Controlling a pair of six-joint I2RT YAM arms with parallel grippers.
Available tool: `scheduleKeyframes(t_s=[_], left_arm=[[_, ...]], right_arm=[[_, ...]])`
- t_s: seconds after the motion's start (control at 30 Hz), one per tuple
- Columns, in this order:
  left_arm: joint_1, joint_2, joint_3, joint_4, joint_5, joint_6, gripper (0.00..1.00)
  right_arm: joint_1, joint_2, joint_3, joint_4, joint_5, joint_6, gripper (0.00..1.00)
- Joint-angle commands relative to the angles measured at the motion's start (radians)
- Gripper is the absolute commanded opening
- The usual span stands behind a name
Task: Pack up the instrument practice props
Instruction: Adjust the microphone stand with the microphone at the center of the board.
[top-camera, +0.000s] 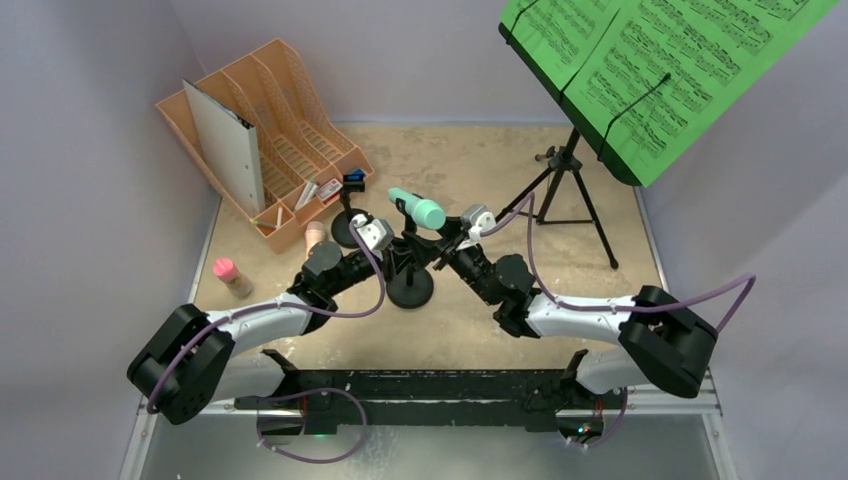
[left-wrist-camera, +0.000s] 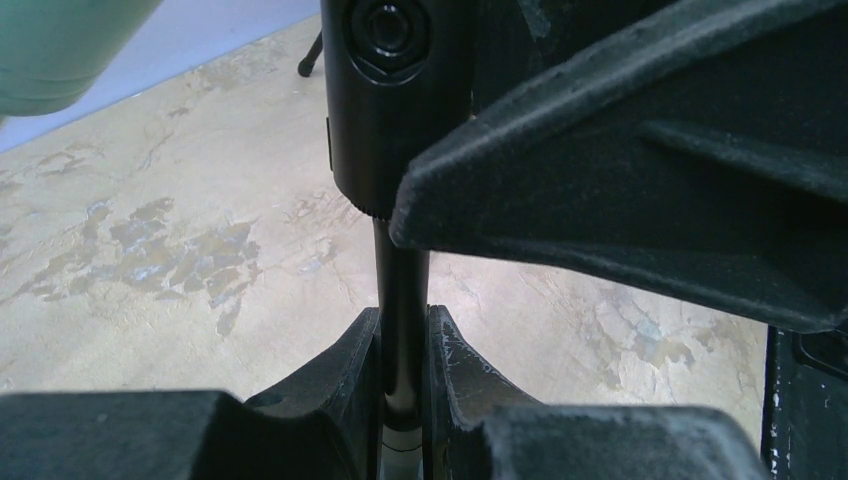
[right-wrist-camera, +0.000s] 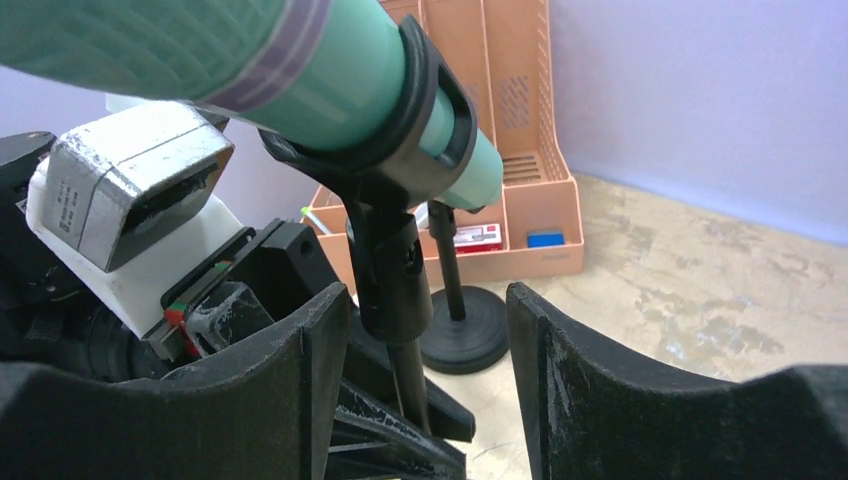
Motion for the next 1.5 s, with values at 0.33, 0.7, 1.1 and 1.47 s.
scheduleKeyframes(t_s=[0.33,0.7,1.1,1.47], left_arm=[[0.004,-0.002,0.006,0.084,0.023,0.010,0.00],[0.004,-0.034,-0.001,0.078,-0.020,0.006,0.16],[0.003,-0.101,-0.031,0.101,-0.073,-0.037,0.49],[0.003,-0.131,-0.096,0.139,-0.124,-0.142,0.51]], right_arm=[[-0.003,0.003,0.078,0.067,-0.034,-0.143,0.35],[-0.002,0.000,0.061,0.018,-0.066,-0.217,0.00],[-0.004,0.043,0.006,0.106,-0.076,-0.258,0.00],[-0.004,0.127,-0.074,0.279,-0.092,-0.276,0.00]])
